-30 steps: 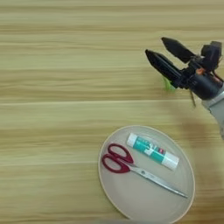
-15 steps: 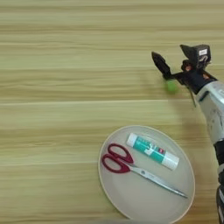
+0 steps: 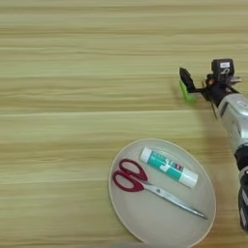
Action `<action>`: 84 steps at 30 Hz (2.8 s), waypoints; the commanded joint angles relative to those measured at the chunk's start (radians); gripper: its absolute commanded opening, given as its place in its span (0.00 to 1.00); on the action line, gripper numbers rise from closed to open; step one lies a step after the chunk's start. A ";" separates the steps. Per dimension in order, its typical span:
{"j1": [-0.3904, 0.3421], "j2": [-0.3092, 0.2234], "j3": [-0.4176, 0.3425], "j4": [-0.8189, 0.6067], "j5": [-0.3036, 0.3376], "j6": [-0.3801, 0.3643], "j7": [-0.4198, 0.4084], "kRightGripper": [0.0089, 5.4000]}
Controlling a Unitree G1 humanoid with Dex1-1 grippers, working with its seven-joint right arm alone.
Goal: Move the objects on the table
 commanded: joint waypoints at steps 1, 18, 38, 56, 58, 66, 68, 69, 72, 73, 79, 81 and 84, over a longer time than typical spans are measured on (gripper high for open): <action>-0.117 -0.051 -0.021 0.012 -0.006 -0.030 -0.033 1.00; -0.183 -0.083 -0.018 0.238 -0.071 -0.050 -0.114 1.00; -0.215 -0.100 -0.044 0.317 -0.077 -0.073 -0.177 1.00; -0.214 -0.107 0.000 0.364 -0.135 -0.065 -0.206 1.00; -0.212 -0.104 0.004 0.372 -0.140 -0.062 -0.206 1.00; -0.208 -0.100 0.018 0.396 -0.148 -0.057 -0.203 1.00; -0.205 -0.098 0.022 0.402 -0.150 -0.055 -0.201 1.00; -0.205 -0.097 0.023 0.405 -0.150 -0.052 -0.199 1.00; -0.205 -0.095 0.023 0.410 -0.146 -0.045 -0.193 1.00; -0.206 -0.093 0.021 0.413 -0.142 -0.039 -0.189 1.00; -0.212 -0.089 0.003 0.431 -0.119 -0.002 -0.155 0.88; -0.213 -0.091 0.003 0.435 -0.120 -0.001 -0.154 0.84; -0.215 -0.093 0.005 0.437 -0.121 -0.001 -0.153 0.78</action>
